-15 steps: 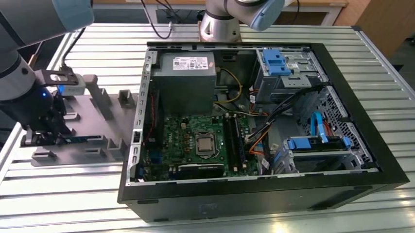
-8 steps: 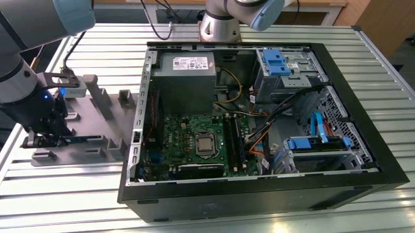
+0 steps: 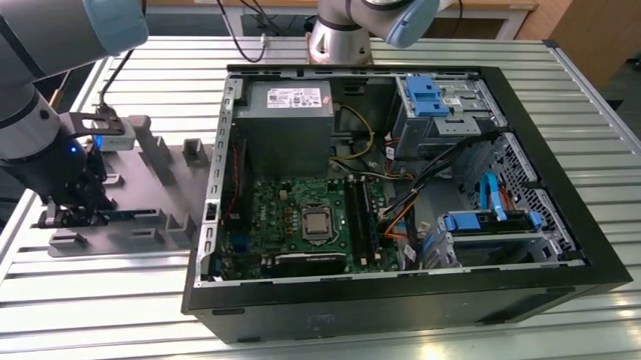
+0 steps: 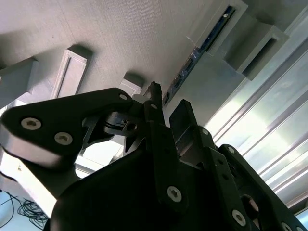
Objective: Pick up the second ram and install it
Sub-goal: 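Pick up the second ram and move it above second insertion slot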
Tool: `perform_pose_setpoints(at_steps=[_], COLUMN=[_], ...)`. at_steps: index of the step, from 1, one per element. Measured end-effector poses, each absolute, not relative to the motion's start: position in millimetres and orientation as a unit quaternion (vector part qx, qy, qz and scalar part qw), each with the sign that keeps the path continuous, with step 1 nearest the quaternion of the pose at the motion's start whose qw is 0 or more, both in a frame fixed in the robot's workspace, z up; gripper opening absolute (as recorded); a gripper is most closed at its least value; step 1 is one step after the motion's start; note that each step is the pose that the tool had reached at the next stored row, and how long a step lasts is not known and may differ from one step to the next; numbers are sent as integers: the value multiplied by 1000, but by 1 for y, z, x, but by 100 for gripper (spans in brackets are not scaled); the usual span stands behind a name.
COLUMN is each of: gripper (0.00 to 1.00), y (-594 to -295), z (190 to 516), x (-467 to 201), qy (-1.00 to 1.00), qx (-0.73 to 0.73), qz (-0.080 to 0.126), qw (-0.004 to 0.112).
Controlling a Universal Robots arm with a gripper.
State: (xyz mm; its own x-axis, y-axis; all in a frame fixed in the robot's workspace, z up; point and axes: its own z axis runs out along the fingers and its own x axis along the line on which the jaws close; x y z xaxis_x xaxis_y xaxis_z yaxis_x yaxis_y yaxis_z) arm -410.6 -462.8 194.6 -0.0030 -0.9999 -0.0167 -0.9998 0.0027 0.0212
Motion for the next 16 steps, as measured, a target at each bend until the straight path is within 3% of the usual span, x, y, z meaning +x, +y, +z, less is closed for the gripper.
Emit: perform_pose_setpoints(at_steps=[16], gripper=[35], y=[-462], z=[190], x=[-409], qy=[-708], qx=[706], qz=[-11], qw=[3])
